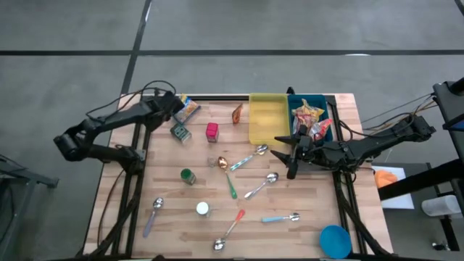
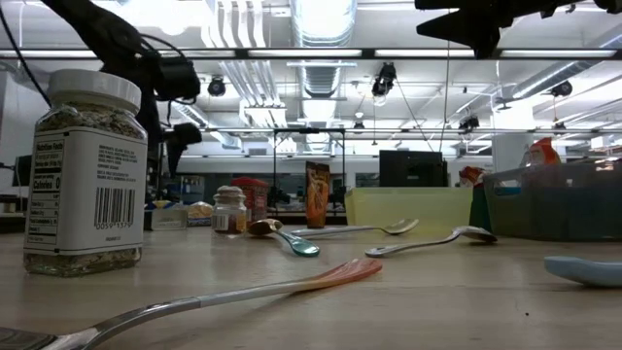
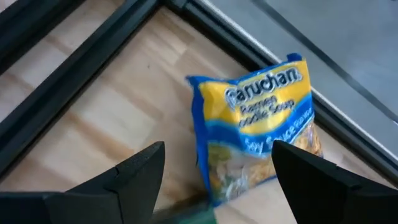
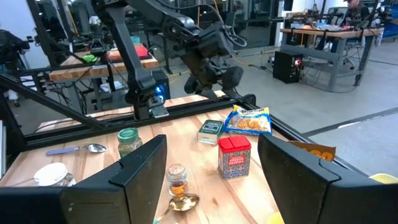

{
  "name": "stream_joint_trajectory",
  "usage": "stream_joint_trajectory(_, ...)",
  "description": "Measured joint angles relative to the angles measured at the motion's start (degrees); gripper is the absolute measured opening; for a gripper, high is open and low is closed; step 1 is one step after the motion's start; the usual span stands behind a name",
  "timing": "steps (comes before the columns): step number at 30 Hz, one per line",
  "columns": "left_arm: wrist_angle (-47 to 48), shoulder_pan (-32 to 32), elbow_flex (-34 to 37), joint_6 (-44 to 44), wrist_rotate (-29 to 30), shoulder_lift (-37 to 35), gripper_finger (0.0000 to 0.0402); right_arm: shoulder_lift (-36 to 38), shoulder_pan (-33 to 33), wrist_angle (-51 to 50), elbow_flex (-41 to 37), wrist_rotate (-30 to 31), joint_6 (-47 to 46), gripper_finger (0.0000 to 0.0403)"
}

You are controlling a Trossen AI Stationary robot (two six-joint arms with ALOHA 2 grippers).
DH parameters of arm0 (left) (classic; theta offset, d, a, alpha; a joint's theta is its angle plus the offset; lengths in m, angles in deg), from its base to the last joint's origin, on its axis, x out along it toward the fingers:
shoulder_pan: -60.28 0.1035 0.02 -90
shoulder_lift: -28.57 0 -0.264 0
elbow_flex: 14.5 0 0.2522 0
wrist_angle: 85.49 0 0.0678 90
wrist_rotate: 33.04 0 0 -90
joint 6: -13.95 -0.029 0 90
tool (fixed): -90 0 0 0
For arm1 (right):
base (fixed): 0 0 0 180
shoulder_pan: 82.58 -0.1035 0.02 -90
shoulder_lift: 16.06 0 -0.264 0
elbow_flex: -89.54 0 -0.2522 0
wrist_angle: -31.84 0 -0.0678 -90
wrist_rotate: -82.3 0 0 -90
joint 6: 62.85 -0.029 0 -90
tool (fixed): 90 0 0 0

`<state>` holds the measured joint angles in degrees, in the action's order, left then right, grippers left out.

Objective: Pick & Place Food Item
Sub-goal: Put the blue noodle pack into the blue bin

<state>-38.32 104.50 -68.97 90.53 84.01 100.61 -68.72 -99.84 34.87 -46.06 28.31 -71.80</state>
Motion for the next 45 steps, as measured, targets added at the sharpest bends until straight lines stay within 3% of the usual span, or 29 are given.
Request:
stream_joint_trajectory(14,-7.34,8.23,0.0,-5.39,-1.58,7.87,0.03,0.0,0.0,-0.01,0.0,0.0,0.0,0.0251)
stream_joint_trajectory(29,-10.82,9.39,-1.43,-7.16,-2.71,14.81,0.0293,0.0,0.0,-0.01,0.0,0.0,0.0,0.0251)
stream_joint_trajectory(35,-10.23,9.38,-1.77,-7.15,-3.76,14.85,0.0252,0.0,0.01,-0.01,0.0,0.0,0.0,0.0251)
stream_joint_trajectory(45,-10.24,9.38,-1.77,-7.16,-3.84,14.85,0.0135,0.0,0.01,0.0,0.0,0.0,0.0,0.0251)
